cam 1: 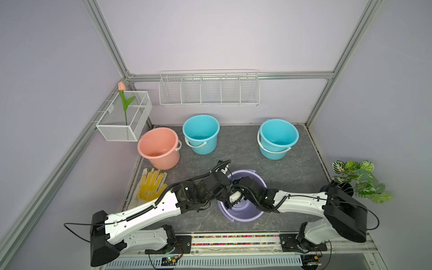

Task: Wipe the inside of the bucket with a cloth
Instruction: Wipe the dirt from the inside of the bucket.

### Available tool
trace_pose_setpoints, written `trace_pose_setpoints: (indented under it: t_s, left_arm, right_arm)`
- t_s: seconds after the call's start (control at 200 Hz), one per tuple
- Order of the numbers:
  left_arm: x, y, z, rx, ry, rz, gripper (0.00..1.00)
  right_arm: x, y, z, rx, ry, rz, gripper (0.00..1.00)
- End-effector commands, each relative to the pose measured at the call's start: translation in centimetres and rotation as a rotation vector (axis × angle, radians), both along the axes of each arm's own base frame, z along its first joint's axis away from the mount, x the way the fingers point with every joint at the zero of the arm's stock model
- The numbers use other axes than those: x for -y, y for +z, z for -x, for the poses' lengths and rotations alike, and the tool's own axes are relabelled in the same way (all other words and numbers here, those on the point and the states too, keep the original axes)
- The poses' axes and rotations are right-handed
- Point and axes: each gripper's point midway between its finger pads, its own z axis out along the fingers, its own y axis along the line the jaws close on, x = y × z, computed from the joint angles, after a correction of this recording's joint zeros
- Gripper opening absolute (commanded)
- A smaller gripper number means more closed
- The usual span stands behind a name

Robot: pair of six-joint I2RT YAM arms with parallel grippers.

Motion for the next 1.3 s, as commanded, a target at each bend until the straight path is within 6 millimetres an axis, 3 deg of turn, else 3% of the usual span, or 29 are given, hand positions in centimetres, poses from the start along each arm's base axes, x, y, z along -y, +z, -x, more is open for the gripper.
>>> trace_pose_setpoints:
  t_s: [0.0, 0.105, 0.2, 0.39, 0.61, 0.92, 1.135, 1.295]
  left_arm:
    - [1.0, 0.7, 1.0, -0.019, -0.047, 0.056, 0.0]
    - [1.0, 0.7, 1.0, -0.017, -0.047, 0.056, 0.0]
    - [0.9, 0.7, 0.9, -0.014, -0.045, 0.053, 0.0]
    - [0.8, 0.6, 0.8, -0.011, -0.039, 0.043, 0.0]
    - [0.9, 0.5, 0.7, -0.008, -0.034, 0.04, 0.0]
    - [1.0, 0.5, 0.6, -0.008, -0.038, 0.035, 0.0]
    - [1.3, 0.6, 0.6, -0.011, -0.043, 0.033, 0.0]
    - [1.5, 0.7, 0.6, -0.01, -0.048, 0.034, 0.0]
  right_arm:
    - [-0.7, -1.5, -0.5, -0.015, -0.011, -0.03, 0.07]
    - [-0.8, -2.4, -0.8, -0.022, -0.022, -0.033, 0.07]
    - [-1.0, -1.8, -1.1, -0.005, -0.025, -0.051, 0.07]
    - [-0.2, 1.5, -0.7, 0.019, -0.029, -0.079, 0.07]
    - [1.6, 5.7, 2.0, -0.016, -0.013, -0.091, 0.07]
    - [3.6, 11.4, 3.9, 0.063, -0.029, -0.114, 0.07]
    - [4.8, 14.7, 3.6, 0.156, -0.071, -0.105, 0.07]
    - [5.4, 15.9, 2.9, 0.21, -0.108, -0.075, 0.07]
